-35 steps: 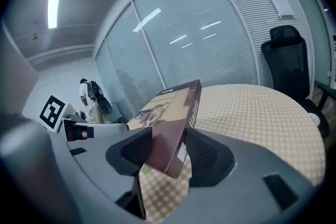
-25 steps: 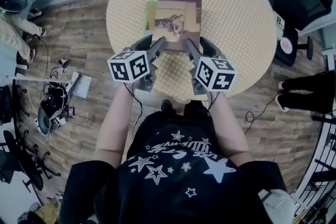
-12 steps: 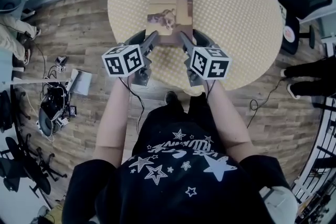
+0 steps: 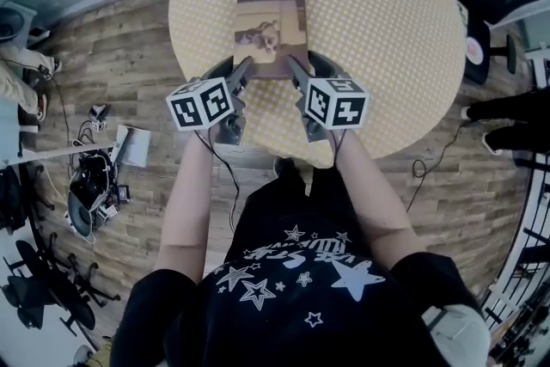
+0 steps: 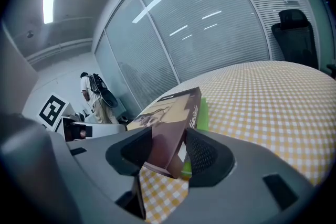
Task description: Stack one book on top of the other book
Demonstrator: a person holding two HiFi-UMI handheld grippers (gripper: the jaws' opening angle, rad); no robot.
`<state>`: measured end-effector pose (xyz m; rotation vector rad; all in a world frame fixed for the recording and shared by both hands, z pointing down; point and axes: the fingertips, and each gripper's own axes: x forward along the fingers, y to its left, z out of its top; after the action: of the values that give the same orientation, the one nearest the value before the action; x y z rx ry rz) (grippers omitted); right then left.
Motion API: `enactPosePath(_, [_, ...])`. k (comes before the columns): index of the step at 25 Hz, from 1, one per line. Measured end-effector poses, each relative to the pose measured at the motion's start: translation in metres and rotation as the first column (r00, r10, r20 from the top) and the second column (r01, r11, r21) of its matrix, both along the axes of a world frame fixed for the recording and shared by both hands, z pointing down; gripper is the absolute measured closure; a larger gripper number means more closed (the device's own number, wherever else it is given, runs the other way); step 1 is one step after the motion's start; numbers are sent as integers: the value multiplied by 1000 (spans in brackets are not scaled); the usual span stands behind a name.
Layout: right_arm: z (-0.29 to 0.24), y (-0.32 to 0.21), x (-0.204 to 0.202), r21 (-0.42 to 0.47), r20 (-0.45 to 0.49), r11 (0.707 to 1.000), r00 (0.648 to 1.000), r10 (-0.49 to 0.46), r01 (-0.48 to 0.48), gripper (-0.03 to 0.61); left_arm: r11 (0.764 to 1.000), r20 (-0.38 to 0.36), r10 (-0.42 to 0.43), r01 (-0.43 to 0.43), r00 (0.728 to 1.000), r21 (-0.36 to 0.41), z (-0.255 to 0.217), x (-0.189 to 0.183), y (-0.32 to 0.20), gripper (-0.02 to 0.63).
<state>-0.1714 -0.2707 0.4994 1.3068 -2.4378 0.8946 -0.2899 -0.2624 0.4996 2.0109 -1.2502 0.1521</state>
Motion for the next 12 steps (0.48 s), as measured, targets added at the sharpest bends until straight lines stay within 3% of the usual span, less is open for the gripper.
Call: enactPosePath(12, [23,-13,2,-39,-26,999,1000,-4,3,370,1000,33,9,-8,999,-26,18,0,-13,446])
